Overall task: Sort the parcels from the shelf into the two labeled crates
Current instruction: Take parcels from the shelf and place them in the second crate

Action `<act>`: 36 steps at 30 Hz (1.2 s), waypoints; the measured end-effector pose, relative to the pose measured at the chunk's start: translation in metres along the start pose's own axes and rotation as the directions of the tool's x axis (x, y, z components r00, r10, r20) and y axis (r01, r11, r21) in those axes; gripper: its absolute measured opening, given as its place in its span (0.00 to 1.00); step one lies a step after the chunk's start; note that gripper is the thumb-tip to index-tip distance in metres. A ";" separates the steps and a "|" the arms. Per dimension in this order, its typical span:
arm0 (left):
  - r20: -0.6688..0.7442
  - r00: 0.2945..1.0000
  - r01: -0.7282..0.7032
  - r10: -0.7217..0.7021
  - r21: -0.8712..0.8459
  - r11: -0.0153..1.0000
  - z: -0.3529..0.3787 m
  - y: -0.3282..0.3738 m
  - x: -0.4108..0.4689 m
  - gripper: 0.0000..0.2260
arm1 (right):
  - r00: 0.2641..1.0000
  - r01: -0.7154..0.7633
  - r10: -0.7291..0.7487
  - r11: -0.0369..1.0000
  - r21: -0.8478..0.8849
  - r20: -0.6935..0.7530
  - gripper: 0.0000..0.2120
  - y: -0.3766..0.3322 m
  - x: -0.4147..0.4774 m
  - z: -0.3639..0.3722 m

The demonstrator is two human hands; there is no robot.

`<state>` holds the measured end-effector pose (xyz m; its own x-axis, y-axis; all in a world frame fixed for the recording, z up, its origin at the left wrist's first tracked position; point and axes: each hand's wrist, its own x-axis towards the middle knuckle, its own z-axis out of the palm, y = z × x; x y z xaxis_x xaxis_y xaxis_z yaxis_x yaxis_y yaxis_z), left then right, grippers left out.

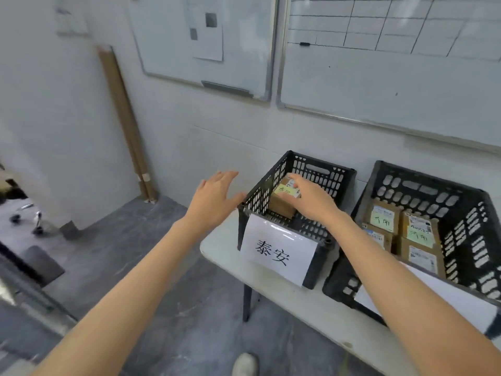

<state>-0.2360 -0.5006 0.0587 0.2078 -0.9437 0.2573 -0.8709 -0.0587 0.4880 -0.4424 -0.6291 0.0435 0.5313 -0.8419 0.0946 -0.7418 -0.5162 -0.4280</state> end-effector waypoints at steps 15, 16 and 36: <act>-0.274 0.901 0.374 -0.337 0.096 0.922 -0.153 -0.036 -0.265 0.28 | 0.908 0.389 -0.409 0.903 0.185 0.087 0.31 -0.240 -0.126 0.033; -0.293 0.885 0.405 -0.362 0.103 0.908 -0.163 -0.042 -0.281 0.28 | 0.891 0.422 -0.446 0.882 0.211 0.083 0.30 -0.259 -0.133 0.040; -0.559 0.447 0.822 -0.699 -0.053 0.568 -0.305 -0.196 -0.605 0.38 | 0.478 0.726 -0.853 0.517 0.453 0.208 0.35 -0.593 -0.286 0.216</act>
<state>-0.0555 0.1815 0.0621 0.9502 -0.1985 0.2401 -0.2999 -0.7913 0.5329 -0.0657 -0.0483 0.0763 0.9721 0.0706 0.2235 0.1873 -0.8070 -0.5600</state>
